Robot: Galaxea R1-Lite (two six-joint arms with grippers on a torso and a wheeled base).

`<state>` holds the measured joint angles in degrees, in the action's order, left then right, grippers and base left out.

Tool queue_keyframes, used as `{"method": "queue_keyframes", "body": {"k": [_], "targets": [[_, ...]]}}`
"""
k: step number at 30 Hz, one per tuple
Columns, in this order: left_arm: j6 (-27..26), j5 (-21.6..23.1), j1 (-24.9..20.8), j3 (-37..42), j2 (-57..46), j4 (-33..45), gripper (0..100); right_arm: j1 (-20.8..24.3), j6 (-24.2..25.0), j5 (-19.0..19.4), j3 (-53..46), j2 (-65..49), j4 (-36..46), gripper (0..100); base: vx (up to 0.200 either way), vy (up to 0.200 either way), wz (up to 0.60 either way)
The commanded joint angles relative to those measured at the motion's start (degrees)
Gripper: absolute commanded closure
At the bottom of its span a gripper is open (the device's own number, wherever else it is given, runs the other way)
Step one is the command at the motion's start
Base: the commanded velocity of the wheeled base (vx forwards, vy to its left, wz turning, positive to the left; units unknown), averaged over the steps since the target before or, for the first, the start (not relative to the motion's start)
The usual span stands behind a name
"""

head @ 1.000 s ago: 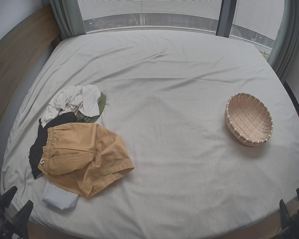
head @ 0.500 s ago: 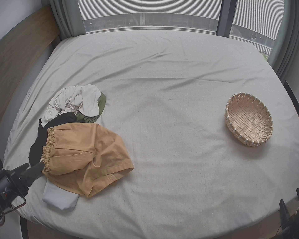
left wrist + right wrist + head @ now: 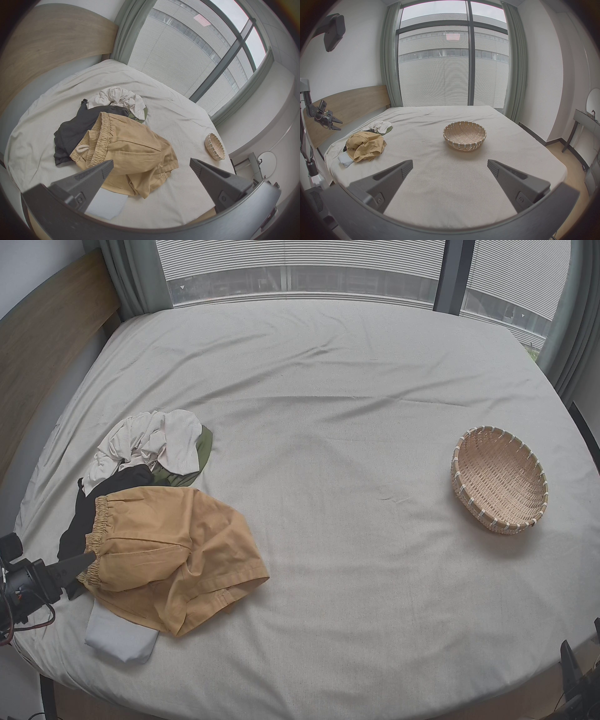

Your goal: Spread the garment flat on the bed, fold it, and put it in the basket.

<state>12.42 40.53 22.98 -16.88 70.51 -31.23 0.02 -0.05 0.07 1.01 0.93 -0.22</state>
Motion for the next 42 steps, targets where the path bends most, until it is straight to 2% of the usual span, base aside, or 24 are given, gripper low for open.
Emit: {"method": "queue_keyframes", "body": {"k": [1,10,16,20,24,27,34,42], "targets": [[-0.29,0.25,-0.74,-0.96,6.13,-1.46,0,0.06,-0.04,0.01,-1.01,-0.66,-0.04,0,0.0,0.0,0.0],[-0.12,-1.07,-8.13,-1.22,7.01,-1.9,0,0.06,-0.04,0.01,-1.01,-0.66,-0.04,0,0.0,0.0,0.0],[-0.29,-4.41,-14.45,1.33,9.91,-1.46,0,-0.02,-0.04,0.01,-1.01,-0.66,-0.04,0,0.0,0.0,0.0],[-0.91,-5.82,-15.86,1.59,14.04,-1.55,0,-0.02,-0.04,0.01,-1.01,-0.66,0.04,0,0.0,0.0,0.0],[-4.78,-5.9,-16.04,0.98,21.34,-2.08,0,-0.02,-0.04,0.01,-1.01,-0.66,-0.04,0,0.0,0.0,0.0],[-5.65,-5.73,-16.56,0.8,23.8,-2.25,0,-0.02,-0.04,0.01,-1.01,-0.66,0.04,0,0.0,0.0,0.0],[-5.04,-5.99,-21.57,0.8,31.09,-10.96,0,-0.02,-0.04,0.01,-1.01,-0.66,-0.04,0,0.0,0.0,0.0],[-5.13,-8.28,-22.45,1.06,38.91,-19.39,0,-0.02,-0.04,0.01,-1.01,-0.66,-0.04,0,0.0,0.0,0.0]]}}
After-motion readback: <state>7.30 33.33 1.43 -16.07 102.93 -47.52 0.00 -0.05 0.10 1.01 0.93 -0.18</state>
